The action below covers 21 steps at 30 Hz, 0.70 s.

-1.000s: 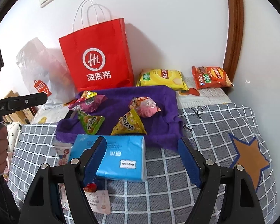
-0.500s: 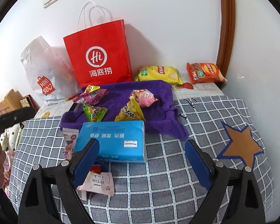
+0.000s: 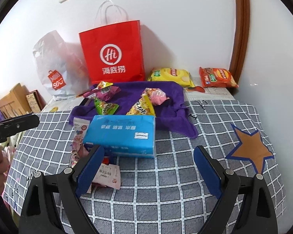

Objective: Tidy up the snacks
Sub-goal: 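Withdraw both grippers from the towel toward the remaining snack pile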

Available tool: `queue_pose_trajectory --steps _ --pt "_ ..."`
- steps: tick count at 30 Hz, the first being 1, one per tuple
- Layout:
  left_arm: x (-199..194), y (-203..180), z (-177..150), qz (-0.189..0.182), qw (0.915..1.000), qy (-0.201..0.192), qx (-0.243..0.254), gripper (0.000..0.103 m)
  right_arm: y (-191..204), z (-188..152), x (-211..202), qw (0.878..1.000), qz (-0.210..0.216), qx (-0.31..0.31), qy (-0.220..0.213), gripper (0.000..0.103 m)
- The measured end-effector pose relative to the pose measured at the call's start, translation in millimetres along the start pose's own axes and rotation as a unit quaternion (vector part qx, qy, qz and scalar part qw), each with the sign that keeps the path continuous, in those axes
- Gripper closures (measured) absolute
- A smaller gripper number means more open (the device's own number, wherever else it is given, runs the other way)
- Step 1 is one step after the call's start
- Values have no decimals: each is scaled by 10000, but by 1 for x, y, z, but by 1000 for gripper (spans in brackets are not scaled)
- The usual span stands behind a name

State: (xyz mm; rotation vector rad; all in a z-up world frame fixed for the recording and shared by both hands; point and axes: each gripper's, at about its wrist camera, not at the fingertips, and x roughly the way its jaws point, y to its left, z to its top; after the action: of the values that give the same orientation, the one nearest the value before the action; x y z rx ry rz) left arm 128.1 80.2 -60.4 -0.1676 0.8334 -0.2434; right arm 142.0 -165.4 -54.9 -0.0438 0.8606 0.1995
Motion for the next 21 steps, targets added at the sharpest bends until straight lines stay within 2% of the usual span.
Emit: queue_pose_trajectory --steps 3,12,21 --pt "-1 5 -6 60 9999 14 -107 31 3 -6 5 9997 186 7 131 11" --pt "2 17 -24 260 9992 134 -259 31 11 -21 25 9986 339 44 393 11" --pt "16 30 -31 253 9981 288 -489 31 14 -24 41 9970 515 205 538 17"
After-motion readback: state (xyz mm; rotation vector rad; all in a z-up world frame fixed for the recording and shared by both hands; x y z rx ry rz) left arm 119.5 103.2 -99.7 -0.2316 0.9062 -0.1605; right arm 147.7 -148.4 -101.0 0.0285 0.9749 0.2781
